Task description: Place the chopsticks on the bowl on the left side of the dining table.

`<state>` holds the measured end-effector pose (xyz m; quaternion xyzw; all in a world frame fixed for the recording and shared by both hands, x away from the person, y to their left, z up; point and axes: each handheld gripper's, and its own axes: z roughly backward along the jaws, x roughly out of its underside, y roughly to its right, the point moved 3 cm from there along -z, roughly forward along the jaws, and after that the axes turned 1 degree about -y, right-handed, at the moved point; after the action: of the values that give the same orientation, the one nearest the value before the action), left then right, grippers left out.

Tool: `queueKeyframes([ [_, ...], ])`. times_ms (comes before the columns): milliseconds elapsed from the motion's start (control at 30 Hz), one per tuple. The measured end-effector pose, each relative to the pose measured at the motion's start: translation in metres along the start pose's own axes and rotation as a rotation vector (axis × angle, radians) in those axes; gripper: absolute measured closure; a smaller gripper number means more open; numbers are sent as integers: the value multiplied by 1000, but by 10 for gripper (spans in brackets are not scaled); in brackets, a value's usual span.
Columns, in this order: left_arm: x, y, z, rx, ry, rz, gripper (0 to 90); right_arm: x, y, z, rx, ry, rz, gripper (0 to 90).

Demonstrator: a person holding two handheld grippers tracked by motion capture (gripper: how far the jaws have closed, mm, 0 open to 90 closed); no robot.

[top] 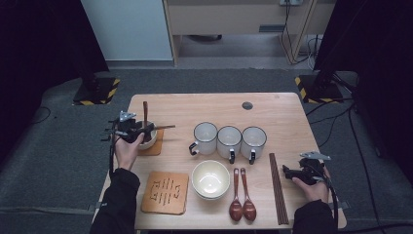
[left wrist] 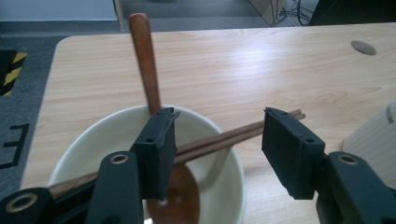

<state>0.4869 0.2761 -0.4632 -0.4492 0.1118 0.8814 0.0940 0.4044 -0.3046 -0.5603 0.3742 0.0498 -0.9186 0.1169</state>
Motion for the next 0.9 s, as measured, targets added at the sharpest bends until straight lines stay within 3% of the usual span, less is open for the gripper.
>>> queueKeyframes([
  [333,-1,15,-22,19,-24,-26,437,0,0,0,2,0,-2,37],
  [900,5,18,-33,20,-63,-58,423,0,0,0,2,0,-2,37],
])
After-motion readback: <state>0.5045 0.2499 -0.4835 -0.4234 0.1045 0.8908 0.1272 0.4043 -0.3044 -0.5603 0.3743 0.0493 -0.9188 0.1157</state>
